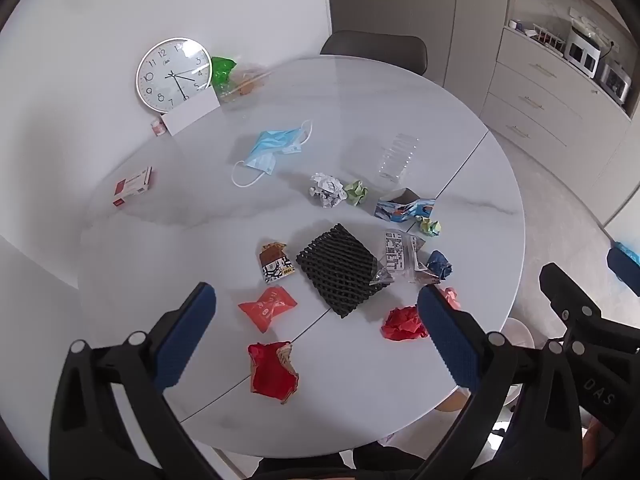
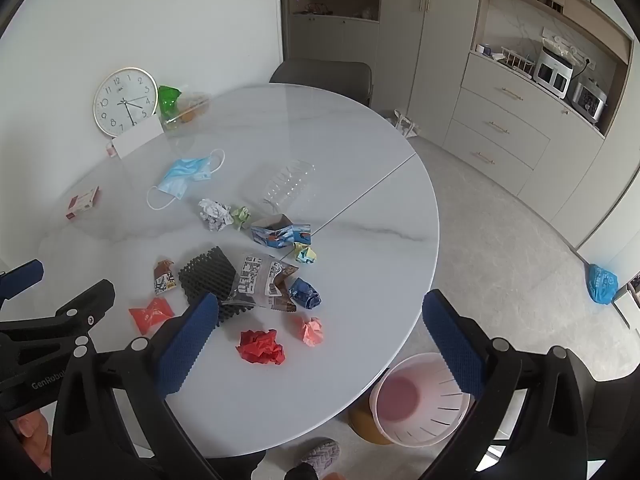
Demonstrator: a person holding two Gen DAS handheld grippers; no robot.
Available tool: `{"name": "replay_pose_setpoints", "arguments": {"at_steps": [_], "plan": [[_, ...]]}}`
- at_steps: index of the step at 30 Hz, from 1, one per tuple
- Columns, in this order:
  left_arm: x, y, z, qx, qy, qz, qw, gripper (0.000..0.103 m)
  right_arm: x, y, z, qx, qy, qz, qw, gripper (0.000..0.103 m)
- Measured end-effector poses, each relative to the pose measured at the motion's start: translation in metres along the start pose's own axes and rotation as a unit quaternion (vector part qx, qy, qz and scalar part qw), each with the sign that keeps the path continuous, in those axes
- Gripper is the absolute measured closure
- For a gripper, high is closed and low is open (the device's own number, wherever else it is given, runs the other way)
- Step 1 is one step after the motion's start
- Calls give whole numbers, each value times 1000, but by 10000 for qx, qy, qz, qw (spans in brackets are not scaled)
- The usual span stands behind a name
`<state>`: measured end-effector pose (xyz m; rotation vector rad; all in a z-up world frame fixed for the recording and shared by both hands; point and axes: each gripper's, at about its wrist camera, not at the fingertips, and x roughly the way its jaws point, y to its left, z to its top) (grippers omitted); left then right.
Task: Collect trash
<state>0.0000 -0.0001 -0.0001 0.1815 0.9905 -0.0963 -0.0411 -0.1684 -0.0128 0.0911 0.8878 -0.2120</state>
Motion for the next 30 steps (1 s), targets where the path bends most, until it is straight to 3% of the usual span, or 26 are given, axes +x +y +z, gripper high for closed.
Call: {"name": "replay_pose_setpoints", "arguments": {"at_steps": [30], "plan": [[1,0,-4,-82,67,-68,9999,6,-2,2,1,10,-23,8,10000,2]]}}
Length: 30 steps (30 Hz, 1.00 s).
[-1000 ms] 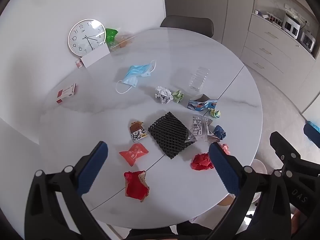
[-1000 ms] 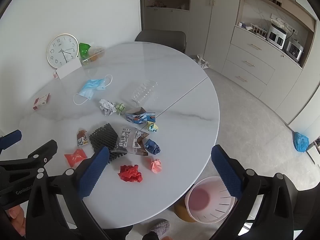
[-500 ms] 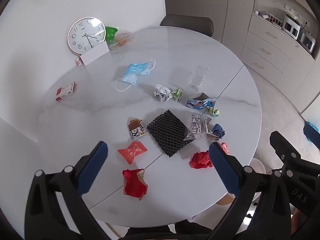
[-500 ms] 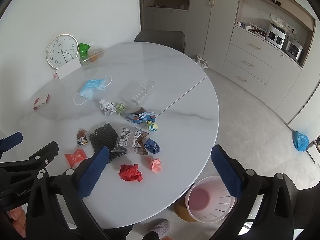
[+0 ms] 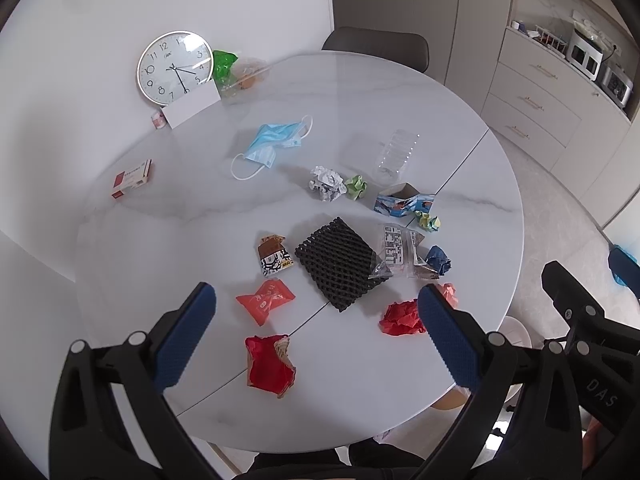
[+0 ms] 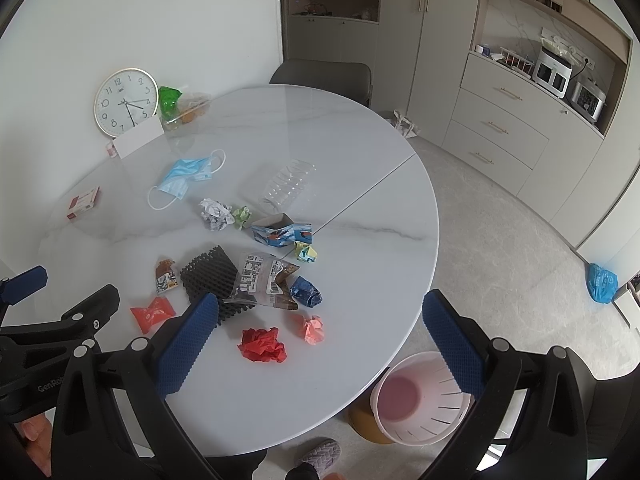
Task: Collect trash
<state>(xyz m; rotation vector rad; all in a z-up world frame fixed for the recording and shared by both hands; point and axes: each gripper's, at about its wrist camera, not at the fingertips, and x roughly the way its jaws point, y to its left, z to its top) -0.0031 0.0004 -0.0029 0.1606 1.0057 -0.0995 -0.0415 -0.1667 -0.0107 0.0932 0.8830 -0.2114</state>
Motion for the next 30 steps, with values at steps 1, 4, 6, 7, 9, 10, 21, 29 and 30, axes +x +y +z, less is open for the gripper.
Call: {"name": "replay_pose_setpoints", "arguments": {"at_steps": [1,4,6,7,9,10,21,29,30], "plan": [[1,0,-1,-5,1,-2,10000,6,1,0,0,0,0,-1,10000,2],[1,0,-1,-11,-3,8,10000,6,0,1,1,3,0,2,10000,2],[2,1,-2,-20,-1,15,10000,6,-2,-1,1,5,6,5,10000,2],[2,1,-2,-26,0,18,10000,6,-2,-1,1,3,1,1,10000,2],[3,2,-3,-38,4,16,10000,6,-1,-1,0,2,-3,9,10000,2],[3,2,-3,-37,3,21,10000,6,-1,0,0,2,-3,8,10000,2],[3,4,-2,-57,19,15,10000,6,-1,1,0,3,-6,10,10000,2],[4,5,-1,-73,24,21,10000,6,0,5,1,26,-3,27,10000,2],[4,5,-1,-69,28,25,10000,6,0,5,1,23,-3,26,10000,2]]}}
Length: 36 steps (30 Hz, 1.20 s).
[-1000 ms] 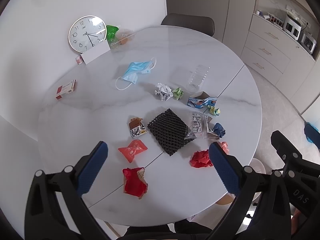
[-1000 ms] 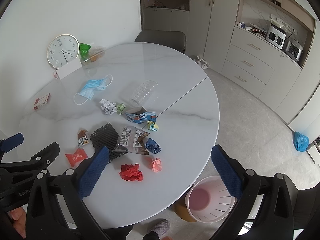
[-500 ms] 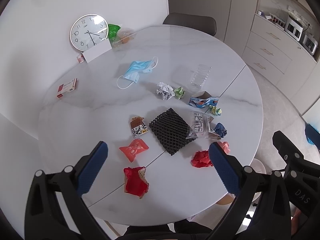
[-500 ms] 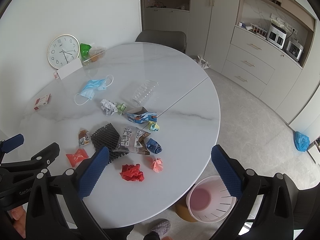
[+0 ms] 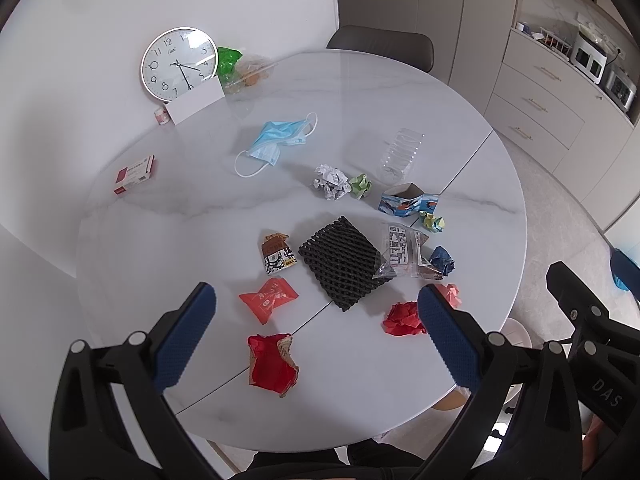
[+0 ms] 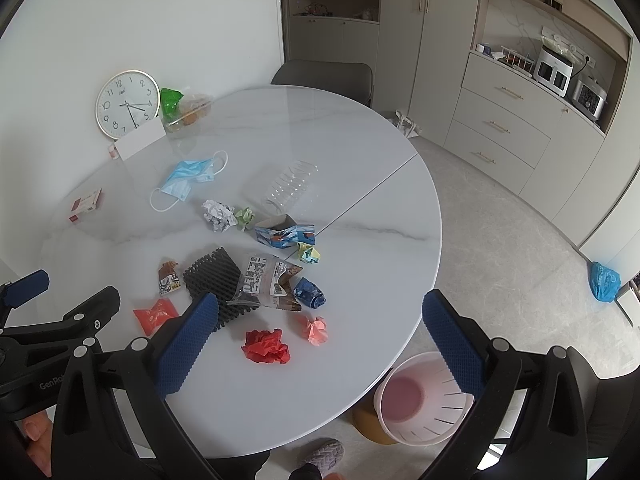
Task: Collect trash
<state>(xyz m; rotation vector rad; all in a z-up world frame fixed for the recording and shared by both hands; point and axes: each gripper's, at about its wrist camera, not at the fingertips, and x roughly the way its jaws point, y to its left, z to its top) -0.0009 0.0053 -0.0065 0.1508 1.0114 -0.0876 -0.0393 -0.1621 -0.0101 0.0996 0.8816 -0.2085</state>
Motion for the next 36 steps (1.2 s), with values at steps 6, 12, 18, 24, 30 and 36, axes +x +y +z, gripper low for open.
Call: {"name": "replay_pose_setpoints", "arguments": {"at_steps": [6,12,18,24,30,36], "plan": [[0,0,0,-6,-5,-10,10000,6,0,0,0,5,3,-2,10000,2],[0,1,0,-4,-1,-9,10000,6,0,0,0,8,1,1,10000,2],[0,1,0,-3,-4,-6,10000,6,0,0,0,14,3,2,10000,2],[0,1,0,-6,4,-12,10000,6,0,-1,-1,9,3,0,10000,2],[2,2,-1,-25,25,-3,10000,6,-1,1,0,12,15,5,10000,2],[4,4,-4,-31,72,-8,10000,6,1,0,1,10,31,22,10000,2]]}}
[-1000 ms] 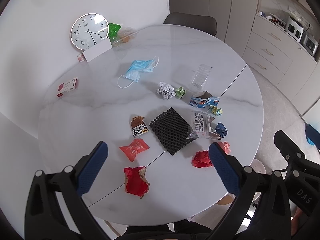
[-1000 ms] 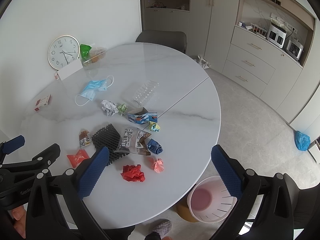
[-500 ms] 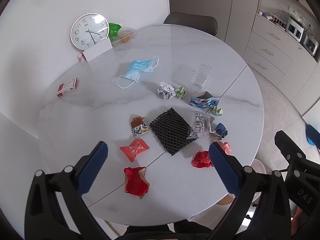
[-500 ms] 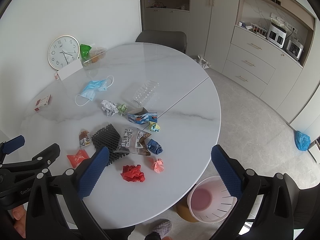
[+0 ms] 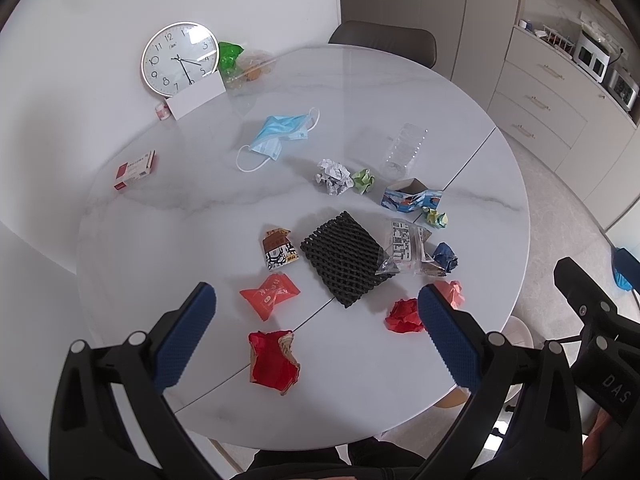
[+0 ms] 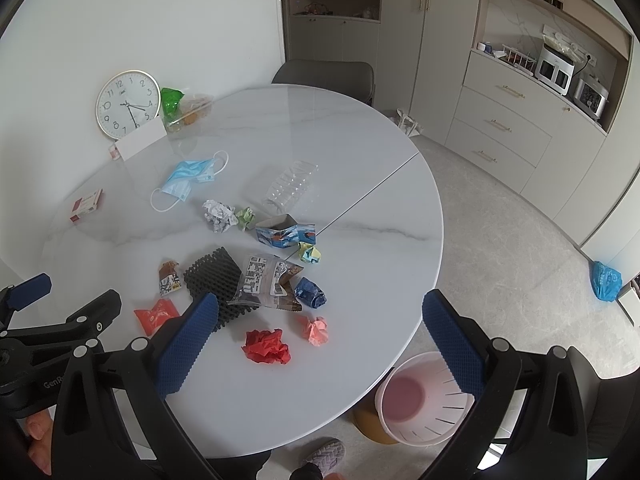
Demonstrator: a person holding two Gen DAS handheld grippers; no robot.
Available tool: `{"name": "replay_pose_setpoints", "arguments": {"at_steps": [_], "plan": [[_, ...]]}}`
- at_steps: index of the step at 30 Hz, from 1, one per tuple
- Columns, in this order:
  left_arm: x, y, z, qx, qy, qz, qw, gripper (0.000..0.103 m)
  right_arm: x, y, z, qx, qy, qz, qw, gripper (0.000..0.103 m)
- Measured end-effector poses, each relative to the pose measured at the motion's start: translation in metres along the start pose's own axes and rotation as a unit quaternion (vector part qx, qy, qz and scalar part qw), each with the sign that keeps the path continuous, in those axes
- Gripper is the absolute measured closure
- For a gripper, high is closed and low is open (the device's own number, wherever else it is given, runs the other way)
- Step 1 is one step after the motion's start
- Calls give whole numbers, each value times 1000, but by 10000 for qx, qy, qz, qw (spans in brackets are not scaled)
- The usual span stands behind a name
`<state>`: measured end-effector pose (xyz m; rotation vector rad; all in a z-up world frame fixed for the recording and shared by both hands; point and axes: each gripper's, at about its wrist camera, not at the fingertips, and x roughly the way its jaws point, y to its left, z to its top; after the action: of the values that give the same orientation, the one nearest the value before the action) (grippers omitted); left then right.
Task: Collect trash
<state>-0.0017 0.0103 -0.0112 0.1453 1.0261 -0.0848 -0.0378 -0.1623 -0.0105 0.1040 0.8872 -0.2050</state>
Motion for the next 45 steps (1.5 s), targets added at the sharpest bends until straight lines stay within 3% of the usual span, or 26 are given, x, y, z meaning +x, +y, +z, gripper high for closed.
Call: {"name": "replay_pose_setpoints", "arguments": {"at_steps": [9,17,23,30,36,39,45], "plan": [[22,30,-10,-53,76,-342,9994,6,23,-9,-13,-43,115,112,9999,2],[74,75,-60,85,383,-242,9989,6,86,-11,-59,-56,711,217,9972,2],[121,73,-101,154,827,-469,9954,6,115,-5,-90,-91,1041,417,9937,2],[179,67,-111,18,1129,-455,9926,6,130,10,-104,-427,1145,493,9913,2],[197,65,-115,133,1389,-573,9886,27,145,22,-106,-497,1220,467,9902,2],[201,64,-118,145,1504,-635,9865,45,157,29,-107,-421,1296,481,9895,5],[202,73,-117,168,1479,-885,9849,51,190,47,-108,-354,1517,413,9869,15]]}}
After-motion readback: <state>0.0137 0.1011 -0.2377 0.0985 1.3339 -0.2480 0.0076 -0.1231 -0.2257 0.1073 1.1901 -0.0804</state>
